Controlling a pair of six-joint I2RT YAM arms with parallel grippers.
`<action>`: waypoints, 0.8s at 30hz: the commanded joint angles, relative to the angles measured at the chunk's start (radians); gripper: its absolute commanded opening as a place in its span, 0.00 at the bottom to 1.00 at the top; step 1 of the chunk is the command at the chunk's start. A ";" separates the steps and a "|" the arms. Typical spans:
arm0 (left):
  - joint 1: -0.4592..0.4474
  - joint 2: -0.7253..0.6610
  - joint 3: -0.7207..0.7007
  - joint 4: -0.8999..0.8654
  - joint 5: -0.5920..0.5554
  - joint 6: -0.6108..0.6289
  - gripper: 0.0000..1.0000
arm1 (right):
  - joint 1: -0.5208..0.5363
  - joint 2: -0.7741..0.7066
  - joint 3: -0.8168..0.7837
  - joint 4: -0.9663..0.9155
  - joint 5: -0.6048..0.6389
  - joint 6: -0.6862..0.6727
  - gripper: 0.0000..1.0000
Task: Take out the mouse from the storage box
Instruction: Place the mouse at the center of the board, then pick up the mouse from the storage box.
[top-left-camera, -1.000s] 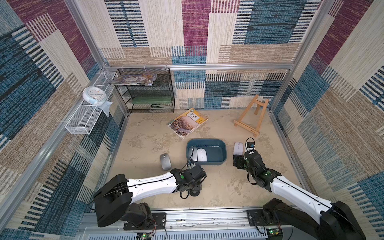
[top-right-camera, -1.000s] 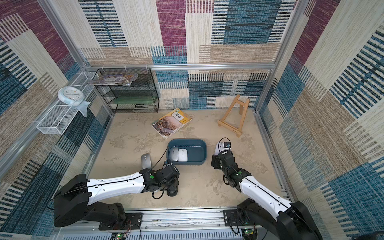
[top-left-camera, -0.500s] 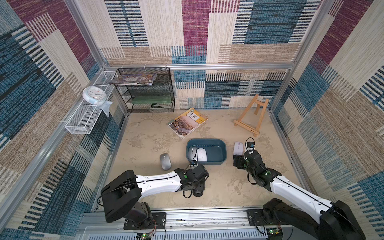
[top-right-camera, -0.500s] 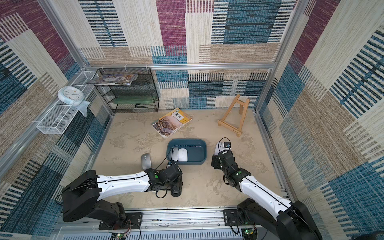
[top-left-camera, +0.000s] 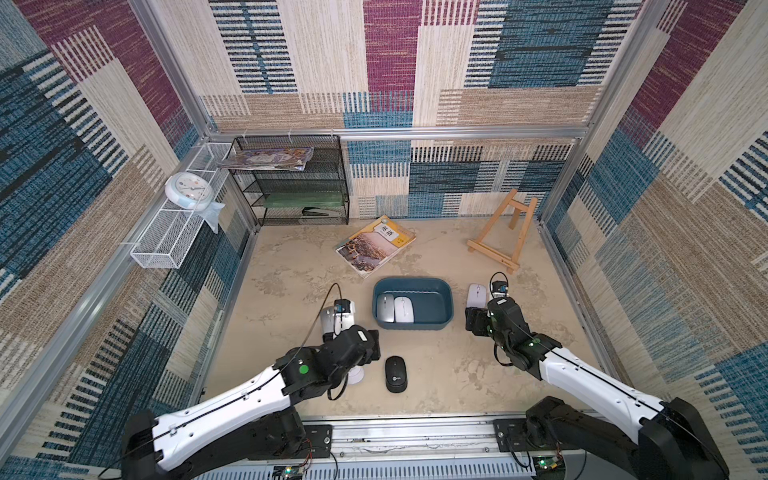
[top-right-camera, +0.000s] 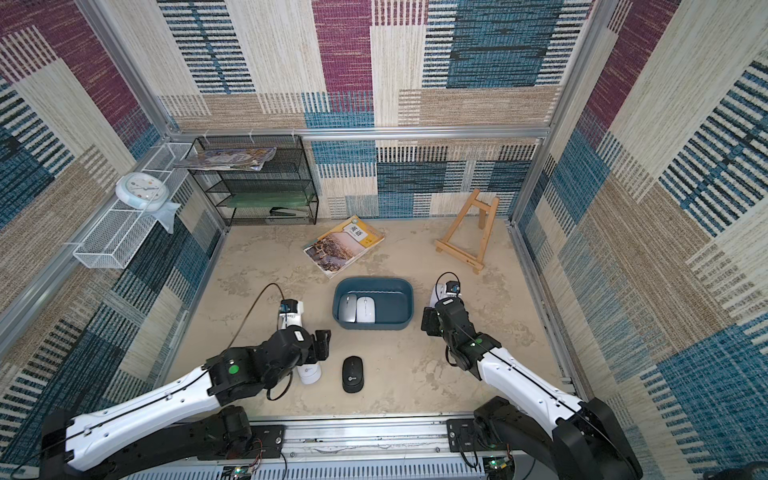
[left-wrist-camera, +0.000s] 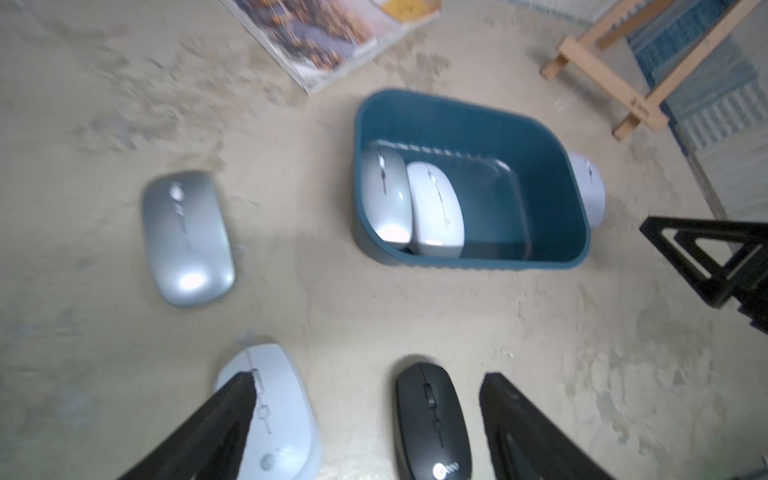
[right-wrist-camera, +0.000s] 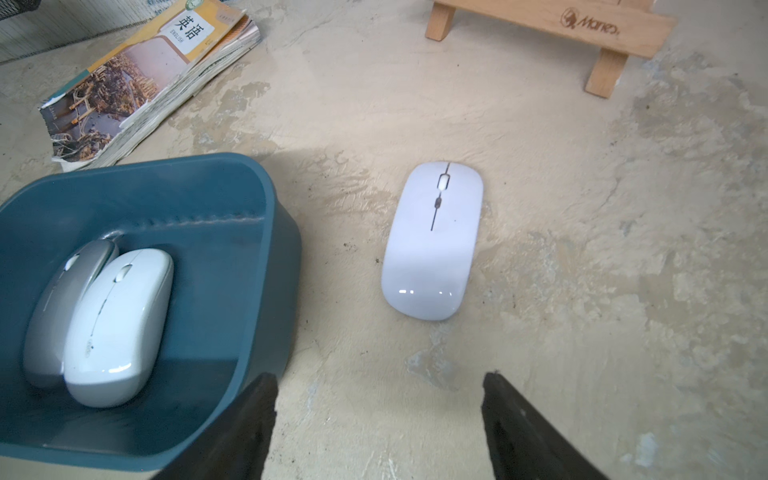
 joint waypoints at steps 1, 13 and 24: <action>0.006 -0.165 -0.052 -0.120 -0.285 0.064 0.97 | 0.000 0.013 0.072 -0.044 0.010 -0.007 0.81; 0.010 -0.459 -0.271 0.007 -0.370 0.246 0.99 | 0.029 0.276 0.387 -0.184 -0.079 0.002 0.80; 0.010 -0.459 -0.298 0.072 -0.349 0.290 0.99 | 0.206 0.596 0.645 -0.296 -0.106 -0.003 0.80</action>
